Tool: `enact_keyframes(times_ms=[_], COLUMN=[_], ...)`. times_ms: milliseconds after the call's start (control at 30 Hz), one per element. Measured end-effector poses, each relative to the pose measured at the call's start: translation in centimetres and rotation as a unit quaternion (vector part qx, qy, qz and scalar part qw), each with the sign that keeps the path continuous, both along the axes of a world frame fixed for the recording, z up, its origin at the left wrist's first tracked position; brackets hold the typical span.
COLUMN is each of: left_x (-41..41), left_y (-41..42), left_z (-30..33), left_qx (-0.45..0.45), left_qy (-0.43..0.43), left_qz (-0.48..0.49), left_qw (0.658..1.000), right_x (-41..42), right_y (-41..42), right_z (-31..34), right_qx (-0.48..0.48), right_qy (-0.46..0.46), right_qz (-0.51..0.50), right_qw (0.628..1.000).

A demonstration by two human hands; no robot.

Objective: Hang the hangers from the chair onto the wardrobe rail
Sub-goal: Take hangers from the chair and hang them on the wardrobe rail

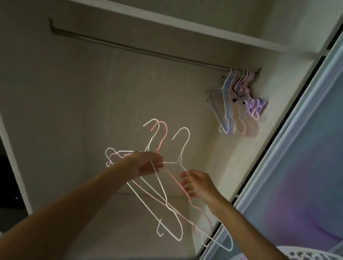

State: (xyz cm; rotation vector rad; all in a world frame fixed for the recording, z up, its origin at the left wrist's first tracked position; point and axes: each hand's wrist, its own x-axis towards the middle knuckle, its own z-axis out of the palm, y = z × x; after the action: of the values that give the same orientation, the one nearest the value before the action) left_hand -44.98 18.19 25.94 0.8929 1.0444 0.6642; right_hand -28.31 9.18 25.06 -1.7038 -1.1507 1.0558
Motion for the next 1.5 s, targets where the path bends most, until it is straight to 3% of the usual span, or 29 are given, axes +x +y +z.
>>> enact_keyframes(times_ms=[300,733,967,1133,1200,1233,1300,1400,1500], left_x=[-0.8,3.1,3.7,3.6,3.5,3.4,3.6,4.3,5.2], left_y=[10.7,21.5,26.6,28.7,29.4,29.7,30.4,31.4,32.3], left_z=[1.8,5.0,6.0,5.5,4.8,4.5,4.0,3.7,3.7], left_qx=[-0.011,0.02,0.019,0.014,0.008,0.003,-0.006,-0.014,-0.022], left_qy=[0.002,-0.006,0.011,-0.011,-0.019,-0.021,-0.023,-0.031,-0.039], left_qz=[-0.011,0.032,0.035,0.024,0.019,0.017,0.005,-0.008,-0.014], left_qw=[1.0,0.999,0.999,1.0,1.0,1.0,1.0,0.999,0.999], right_x=[3.2,9.0,9.7,10.4,10.8,11.0,11.6,12.0,12.8], right_y=[9.2,28.7,35.7,36.8,36.6,36.5,36.6,37.3,39.3], right_z=[3.1,12.7,12.3,10.2,9.5,9.7,10.7,13.6,15.4], right_qx=[0.056,0.144,0.111,0.053,0.03,0.03,0.094,0.245,0.244], right_qy=[0.002,0.026,-0.057,-0.063,-0.128,-0.222,-0.421,-0.522,-0.59], right_qz=[-0.136,-0.161,-0.163,-0.149,-0.125,-0.12,-0.15,-0.171,-0.098], right_qw=[0.989,0.976,0.979,0.985,0.983,0.967,0.89,0.799,0.764])
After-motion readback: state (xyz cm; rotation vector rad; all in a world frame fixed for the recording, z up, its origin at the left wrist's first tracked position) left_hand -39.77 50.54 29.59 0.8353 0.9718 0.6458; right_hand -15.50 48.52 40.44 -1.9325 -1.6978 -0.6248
